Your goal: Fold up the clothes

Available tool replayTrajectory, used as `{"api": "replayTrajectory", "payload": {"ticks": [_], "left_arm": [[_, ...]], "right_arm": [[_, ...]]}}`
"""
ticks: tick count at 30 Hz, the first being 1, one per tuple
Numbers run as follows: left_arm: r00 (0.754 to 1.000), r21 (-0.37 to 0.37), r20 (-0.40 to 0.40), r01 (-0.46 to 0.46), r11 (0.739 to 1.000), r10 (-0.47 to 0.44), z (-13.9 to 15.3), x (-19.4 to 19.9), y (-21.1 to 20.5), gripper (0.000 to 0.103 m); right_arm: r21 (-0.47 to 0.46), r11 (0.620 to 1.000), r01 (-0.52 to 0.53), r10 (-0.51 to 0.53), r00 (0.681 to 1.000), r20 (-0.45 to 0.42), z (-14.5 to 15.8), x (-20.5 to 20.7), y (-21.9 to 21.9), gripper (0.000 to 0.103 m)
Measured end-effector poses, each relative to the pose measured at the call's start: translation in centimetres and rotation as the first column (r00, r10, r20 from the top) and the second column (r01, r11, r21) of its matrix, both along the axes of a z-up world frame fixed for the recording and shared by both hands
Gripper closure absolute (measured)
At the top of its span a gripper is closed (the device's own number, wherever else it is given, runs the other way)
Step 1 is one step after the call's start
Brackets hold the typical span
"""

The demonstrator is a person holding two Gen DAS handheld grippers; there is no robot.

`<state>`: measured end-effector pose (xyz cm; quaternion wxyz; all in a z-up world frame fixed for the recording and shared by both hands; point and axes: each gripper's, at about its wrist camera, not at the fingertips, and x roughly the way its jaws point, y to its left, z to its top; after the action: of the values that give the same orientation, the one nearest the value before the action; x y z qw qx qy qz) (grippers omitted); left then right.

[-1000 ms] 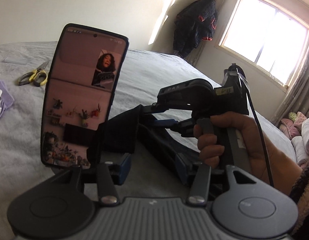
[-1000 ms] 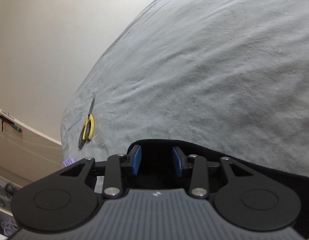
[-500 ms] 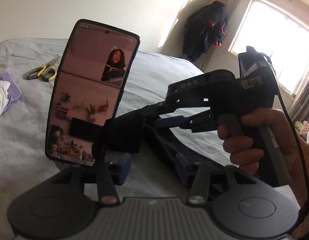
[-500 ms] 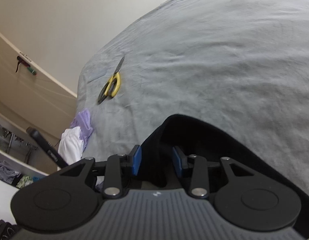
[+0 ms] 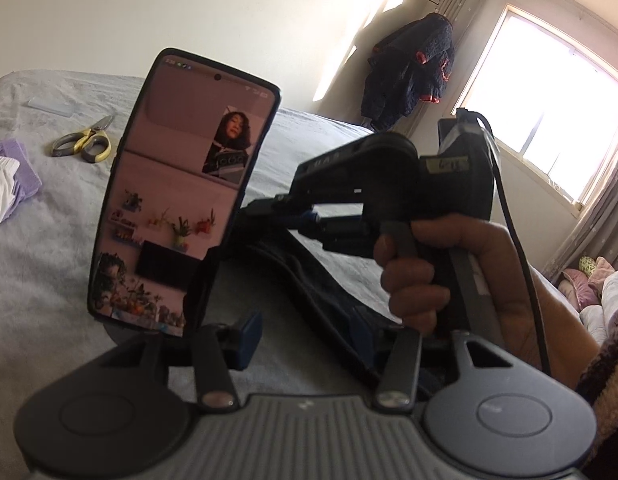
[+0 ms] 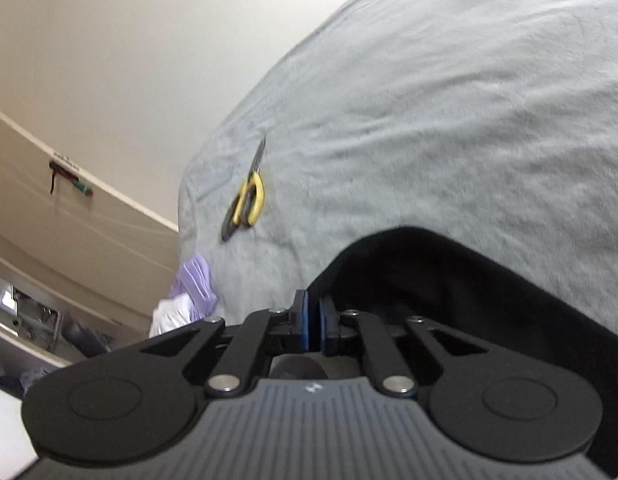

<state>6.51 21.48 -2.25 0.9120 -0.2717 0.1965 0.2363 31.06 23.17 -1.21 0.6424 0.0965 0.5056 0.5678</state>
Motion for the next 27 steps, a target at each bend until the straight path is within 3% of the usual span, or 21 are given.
{"api": "replayTrajectory", "payload": {"ticks": [3, 7, 12, 19, 24, 26, 27], "left_arm": [[1.0, -0.007, -0.002, -0.009, 1.0, 0.009, -0.1, 0.1, 0.2, 0.053], [1.0, -0.013, -0.002, -0.007, 1.0, 0.007, -0.1, 0.1, 0.1, 0.053], [1.0, -0.017, -0.002, 0.007, 1.0, -0.007, 0.0, 0.2, 0.2, 0.053], [1.0, -0.014, -0.005, 0.005, 1.0, -0.005, 0.1, 0.4, 0.0, 0.053], [0.996, -0.029, -0.038, 0.081, 0.996, -0.082, 0.0, 1.6, -0.2, 0.051], [0.983, -0.037, -0.078, 0.165, 0.986, -0.167, -0.1, 2.6, -0.3, 0.049], [0.973, -0.044, -0.099, 0.205, 0.978, -0.208, -0.2, 3.1, -0.3, 0.049]], "right_arm": [[0.022, 0.997, 0.069, -0.069, 0.998, -0.01, 0.5, 1.1, 1.1, 0.095], [-0.038, 0.988, 0.148, -0.146, 0.987, 0.067, 0.3, 1.7, 2.4, 0.087], [-0.025, 0.979, 0.205, -0.203, 0.977, 0.063, -0.1, 2.9, 0.6, 0.086], [-0.169, 0.971, 0.169, -0.159, 0.985, 0.072, -1.4, 2.2, -0.2, 0.083], [-0.181, 0.966, 0.187, -0.168, 0.979, 0.114, -0.7, 0.9, -2.8, 0.082], [-0.188, 0.956, 0.227, -0.201, 0.968, 0.147, 0.1, 0.6, -4.7, 0.064], [-0.19, 0.949, 0.252, -0.223, 0.961, 0.163, 0.4, 0.5, -5.9, 0.061]]}}
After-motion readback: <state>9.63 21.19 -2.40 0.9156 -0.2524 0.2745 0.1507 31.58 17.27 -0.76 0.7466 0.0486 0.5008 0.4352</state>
